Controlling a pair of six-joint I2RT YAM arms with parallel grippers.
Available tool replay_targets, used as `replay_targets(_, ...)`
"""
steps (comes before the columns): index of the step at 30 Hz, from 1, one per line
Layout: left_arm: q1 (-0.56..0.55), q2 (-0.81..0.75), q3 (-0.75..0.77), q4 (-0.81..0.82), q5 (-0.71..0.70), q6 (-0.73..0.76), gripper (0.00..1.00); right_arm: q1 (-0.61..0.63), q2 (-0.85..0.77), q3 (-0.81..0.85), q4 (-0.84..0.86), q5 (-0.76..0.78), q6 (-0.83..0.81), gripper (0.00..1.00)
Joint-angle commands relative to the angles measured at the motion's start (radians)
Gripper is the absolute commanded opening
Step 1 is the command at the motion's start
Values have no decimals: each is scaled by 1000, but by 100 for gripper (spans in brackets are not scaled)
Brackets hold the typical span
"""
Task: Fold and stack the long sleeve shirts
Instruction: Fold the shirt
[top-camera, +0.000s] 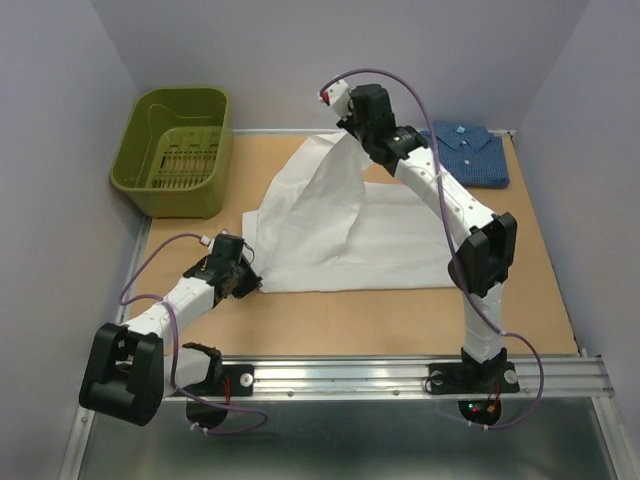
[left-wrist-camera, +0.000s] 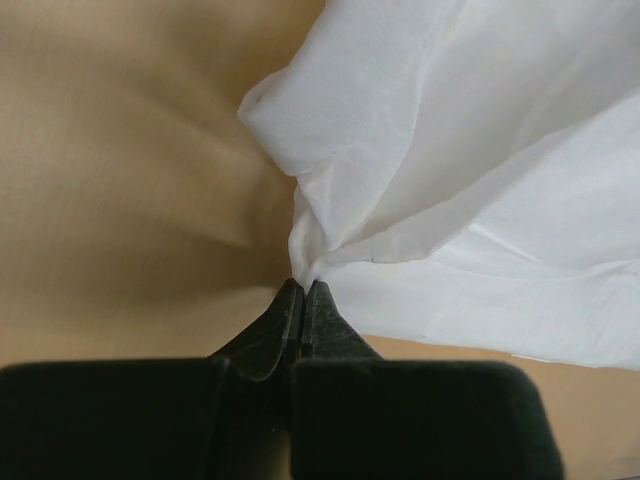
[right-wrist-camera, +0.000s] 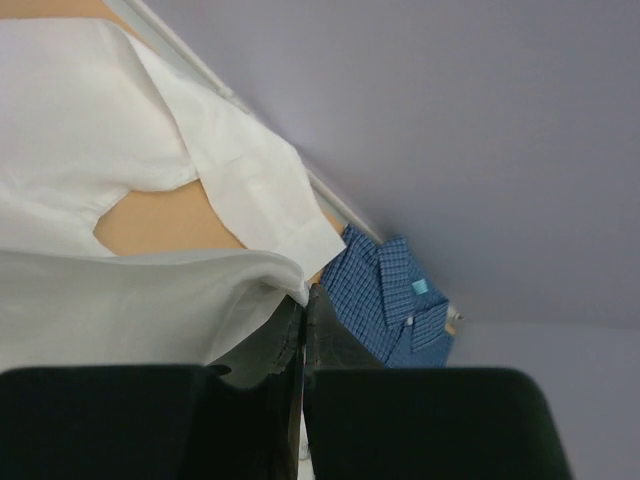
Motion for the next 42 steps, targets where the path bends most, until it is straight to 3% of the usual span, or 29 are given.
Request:
replay_targets(1, 7, -22, -9, -24, -15, -5, 0, 81, 42, -8, 215, 168, -237, 2)
replay_targets(15, 9, -48, -14, -24, -17, -9, 0, 191, 85, -52, 554, 263, -433, 3)
replay_targets(24, 9, -61, -18, -18, -15, -14, 0, 265, -73, -362, 660, 332, -449, 3)
replay_targets(34, 12, -80, -20, -15, -18, -17, 0, 339, -409, -838, 661, 462, -369, 8)
replay_targets(38, 15, -100, -28, -12, -21, -29, 0, 380, -535, -1072, 648, 534, -326, 11)
replay_targets(42, 20, -126, -40, -15, -23, -48, 0, 412, -650, -1205, 580, 585, -207, 13)
